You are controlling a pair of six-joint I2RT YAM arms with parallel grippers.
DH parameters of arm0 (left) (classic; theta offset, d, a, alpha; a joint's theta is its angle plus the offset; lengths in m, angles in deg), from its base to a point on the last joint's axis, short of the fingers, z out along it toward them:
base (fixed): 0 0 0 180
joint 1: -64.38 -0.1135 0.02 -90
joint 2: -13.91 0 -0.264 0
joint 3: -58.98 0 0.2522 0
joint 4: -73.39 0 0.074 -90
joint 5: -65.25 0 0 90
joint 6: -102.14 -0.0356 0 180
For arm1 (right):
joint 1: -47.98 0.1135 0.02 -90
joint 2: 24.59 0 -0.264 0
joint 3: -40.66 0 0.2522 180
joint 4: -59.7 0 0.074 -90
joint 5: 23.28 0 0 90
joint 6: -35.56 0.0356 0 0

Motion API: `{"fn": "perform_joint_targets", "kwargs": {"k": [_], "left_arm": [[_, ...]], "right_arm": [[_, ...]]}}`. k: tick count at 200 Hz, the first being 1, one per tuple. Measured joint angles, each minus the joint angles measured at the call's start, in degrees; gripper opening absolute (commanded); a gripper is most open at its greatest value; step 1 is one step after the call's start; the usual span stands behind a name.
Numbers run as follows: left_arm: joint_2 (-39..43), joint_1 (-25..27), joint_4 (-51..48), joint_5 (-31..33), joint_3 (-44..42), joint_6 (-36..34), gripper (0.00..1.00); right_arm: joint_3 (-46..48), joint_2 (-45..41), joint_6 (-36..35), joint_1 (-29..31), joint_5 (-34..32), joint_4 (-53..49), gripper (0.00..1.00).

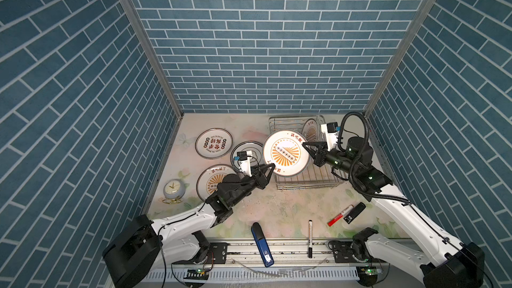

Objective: Unload the plates from the dish rack
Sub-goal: 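Carry the plate toward the table with the left gripper while the right releases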

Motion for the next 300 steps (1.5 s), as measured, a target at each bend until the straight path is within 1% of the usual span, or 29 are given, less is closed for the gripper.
{"fn": "perform_joint_targets", "kwargs": {"k": [7,18,32,47,64,102,127,141,169,176,186,198,202,206,208,210,245,269,300], "left_arm": [[-0.4,0.0,0.3,-0.1,0.2,0.1,0.29],[-1.0,0.0,0.6,-0.4,0.6,0.5,0.19],[-1.3,0.0,1.2,-0.8,1.1,1.5,0.1],[-1.2,-0.5,3.3,-0.7,1.2,4.5,0.07],[-1.2,-0.6,4.5,-0.9,1.4,5.3,0.0],[-1.2,-0.4,5.0,-1.2,1.4,5.0,0.0],[-1.2,-0.3,5.0,-1.2,1.4,4.6,0.0],[-1.2,-0.3,5.1,-1.1,1.4,4.7,0.0],[-1.2,-0.3,5.2,-0.9,1.0,4.9,0.0],[-1.2,-0.3,5.2,-0.8,0.8,4.9,0.0],[-1.2,-0.3,5.0,-0.5,0.5,4.9,0.0],[-1.2,-0.3,4.1,0.1,0.2,4.9,0.0],[-1.2,-0.3,3.8,0.2,0.1,4.9,0.0],[-1.2,-0.3,3.3,0.4,0.0,4.9,0.0],[-1.2,-0.3,3.1,0.5,-0.1,4.9,0.0],[-1.2,-0.3,3.0,0.5,-0.1,4.9,0.0],[-1.1,-0.3,1.5,1.7,-0.5,4.9,0.0],[-0.3,-0.4,0.1,2.9,-0.8,5.0,0.0],[2.0,-0.7,-2.5,5.1,-1.2,5.0,0.0]], "right_arm": [[0.1,0.0,0.0,0.0,0.0,0.0,0.05],[0.3,0.0,0.0,0.0,0.0,0.2,0.05],[0.7,-0.1,-0.1,-0.2,-0.2,0.6,0.05],[1.0,-0.5,-1.0,-0.8,0.3,1.1,0.06],[1.0,-1.1,-1.0,-0.8,0.5,2.3,0.08],[1.0,-0.9,-0.5,-0.8,0.1,2.5,0.2],[1.1,-0.5,0.0,-0.8,-0.2,2.5,0.22],[1.4,-0.5,0.1,-0.8,-0.2,2.8,0.25],[1.5,-0.5,0.5,-0.7,0.1,3.1,0.35],[1.5,-0.5,0.6,-0.7,0.2,3.2,0.41],[1.5,-0.3,0.7,-0.7,0.6,3.4,0.57],[1.5,0.0,1.3,-0.6,1.0,3.7,0.73],[1.5,0.1,1.6,-0.5,1.1,3.7,0.81],[1.5,0.2,1.3,-0.5,1.2,3.7,0.92],[1.5,0.2,1.8,-0.5,1.2,3.7,0.96],[1.5,0.2,1.6,-0.5,1.2,3.7,0.98],[1.5,0.2,1.5,-0.4,1.1,3.2,0.99],[1.5,0.0,1.5,-0.4,-0.3,3.3,0.99],[2.4,-2.3,1.2,-0.4,-0.9,4.5,0.99]]}}
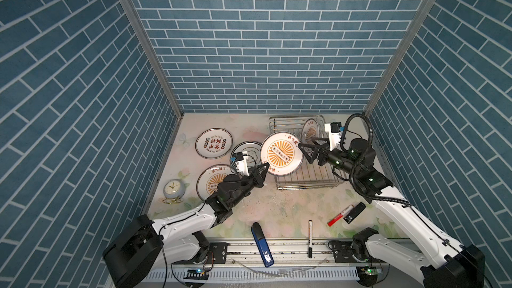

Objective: Unload the plates from the dish rack
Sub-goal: 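Carry the plate toward the table with the left gripper while the right releases, then lower the plate onto the orange-sunburst plate on the table with the left gripper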

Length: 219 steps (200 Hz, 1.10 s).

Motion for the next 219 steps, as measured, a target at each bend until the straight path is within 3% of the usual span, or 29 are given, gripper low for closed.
{"fn": "perform_joint_targets", "kwargs": {"k": [47,86,156,191,219], "left_arm": [[2.5,-0.4,-2.4,1.8,-0.2,0.0,0.0],[4.8,-1.3,-4.8,2.8,-0.9,0.0,0.0],[17.2,-11.5,-13.9,2.1,-5.4,2.5,0.0],[26.7,-14.7,-21.5,1.6,-6.2,3.0,0.0],[32.0,-21.6,-28.0,-1.6,-6.9,5.0,0.0]], "right_arm": [[0.4,-0.4,-1.6,1.9,1.8,1.0,0.99],[-0.2,1.4,-6.2,8.5,0.8,-1.7,0.99],[-8.7,10.6,-16.6,21.7,-6.2,-7.7,0.99],[-11.1,16.9,-19.8,25.4,-9.3,-9.2,0.99],[-12.4,20.1,-21.0,27.0,-11.3,-10.3,0.99]]}}
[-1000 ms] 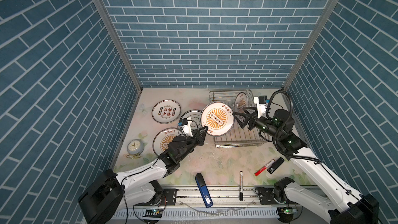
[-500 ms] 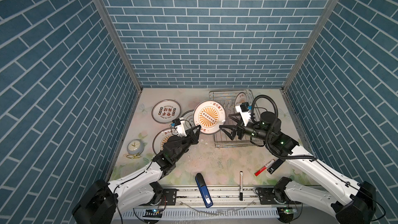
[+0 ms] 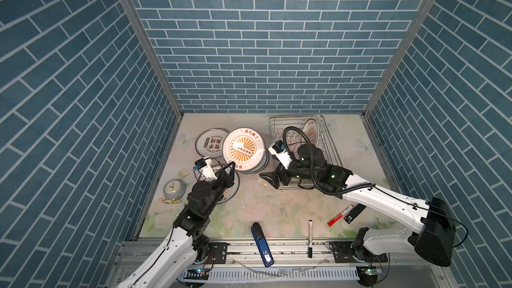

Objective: Unload the plates from the dish rack
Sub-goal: 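Lower the plate onto the orange-sunburst plate on the table with the left gripper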

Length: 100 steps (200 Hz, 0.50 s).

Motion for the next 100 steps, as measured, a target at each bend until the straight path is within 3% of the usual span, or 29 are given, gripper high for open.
{"fn": "perform_joint_targets", "kwargs": {"k": [40,100], "left_arm": [[5.7,-7.1,-13.6,-2.1,-0.4,3.6,0.0],[12.0,-9.1,-29.0,-0.3,-0.5,7.1,0.0]], "right_arm": [[-0.9,3.3,0.1,0.4,-1.7,0.8,0.99],[-2.1,9.3,0.3,0.7,-2.3,4.8,0.99]]}}
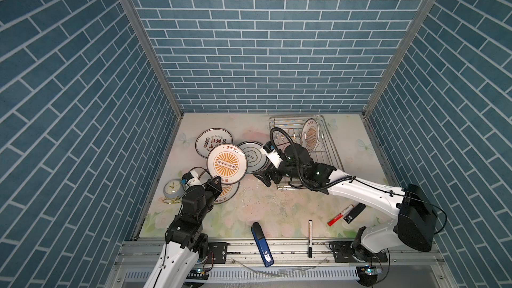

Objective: Unload the plates from the dish rack
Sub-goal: 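Lower the plate onto the orange-sunburst plate on the table with the left gripper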

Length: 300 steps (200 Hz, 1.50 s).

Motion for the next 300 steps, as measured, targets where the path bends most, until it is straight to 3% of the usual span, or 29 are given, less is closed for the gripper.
{"fn": "perform_joint_targets", "kwargs": {"k": [95,300], "left_arm": [[2.6,-1.4,-12.5,4.4,-0.2,5.1,0.0],[2.5,-3.7,-15.3,3.6,-3.6,11.5,0.0]], "right_arm": [[-3.7,7.7,1.9,0.2,-0.1,4.0,0.99],[-16.7,21.6,1.9,1.3,0.7,2.7,0.99]]}}
